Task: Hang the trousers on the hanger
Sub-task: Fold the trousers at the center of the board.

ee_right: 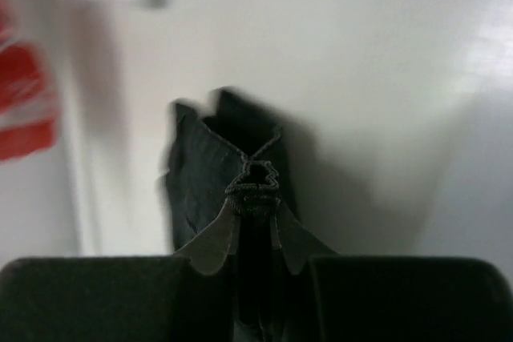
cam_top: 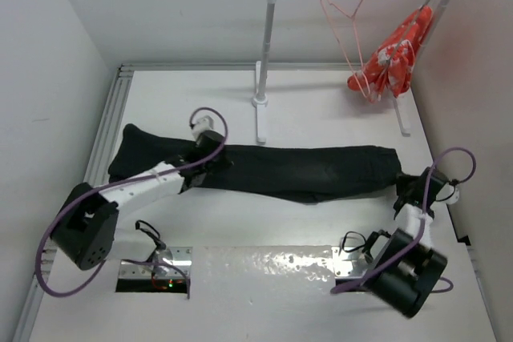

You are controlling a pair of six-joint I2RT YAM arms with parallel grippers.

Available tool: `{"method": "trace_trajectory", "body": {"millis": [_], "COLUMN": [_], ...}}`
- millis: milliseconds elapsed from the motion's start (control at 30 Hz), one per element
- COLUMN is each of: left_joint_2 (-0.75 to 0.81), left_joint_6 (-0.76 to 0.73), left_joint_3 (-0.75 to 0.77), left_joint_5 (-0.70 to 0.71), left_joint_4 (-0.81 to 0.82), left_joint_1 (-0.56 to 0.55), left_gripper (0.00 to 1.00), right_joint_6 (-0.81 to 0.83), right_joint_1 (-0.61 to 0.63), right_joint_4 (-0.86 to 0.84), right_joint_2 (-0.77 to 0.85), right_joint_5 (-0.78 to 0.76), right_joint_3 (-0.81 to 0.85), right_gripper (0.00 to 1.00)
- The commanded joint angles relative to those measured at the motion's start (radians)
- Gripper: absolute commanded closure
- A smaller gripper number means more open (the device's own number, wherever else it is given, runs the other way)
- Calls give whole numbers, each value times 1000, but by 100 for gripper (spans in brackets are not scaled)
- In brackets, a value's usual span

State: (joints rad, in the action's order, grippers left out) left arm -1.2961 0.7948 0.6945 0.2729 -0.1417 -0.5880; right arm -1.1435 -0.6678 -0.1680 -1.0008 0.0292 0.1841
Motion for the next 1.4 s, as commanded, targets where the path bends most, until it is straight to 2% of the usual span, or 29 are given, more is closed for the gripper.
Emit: {"method": "trace_trajectory", "body": {"millis": [0,67,167,267,333,500,567,633,733,800,1033,1200,1367], "left_joint_2": [-95,-150,-256,-333,-403,-528,-537,-516,-401,-390,-630,-725,-729], "left_joint_6": [11,6,-3,-19,-19,-19,-31,-37,-65,-75,-19,-23,-6], "left_joint_3": [-4,5,52,100,143,211,233,257,237,231,300,368,343], "left_joint_5": [89,112,109,120,108,6,23,44,68,31,-116,-97,-104], "left_joint_4": [97,123,180,217,241,303,286,240,249,277,346,337,349], "left_joint_1": [-145,-218,-304,-410,-455,-481,-518,-529,-530,-535,-567,-607,-608], "left_gripper": [100,100,100,100,100,100,100,100,100,100,100,100,100], "right_joint_6": [63,93,178,221,241,182,186,185,205,214,237,205,205], "right_joint_1": [23,24,24,24,23,24,27,45,85,121,238,284,431], "right_joint_4": [22,83,214,320,354,298,305,300,303,306,323,286,294], "right_joint_2": [172,223,274,269,246,243,234,225,220,209,168,128,55], "right_joint_5": [153,176,215,244,317,440,471,505,489,488,442,479,472], "right_joint_3": [115,173,358,507,564,658,704,719,706,706,814,890,1011], "right_gripper": [100,100,100,100,100,100,100,100,100,100,100,100,100]}}
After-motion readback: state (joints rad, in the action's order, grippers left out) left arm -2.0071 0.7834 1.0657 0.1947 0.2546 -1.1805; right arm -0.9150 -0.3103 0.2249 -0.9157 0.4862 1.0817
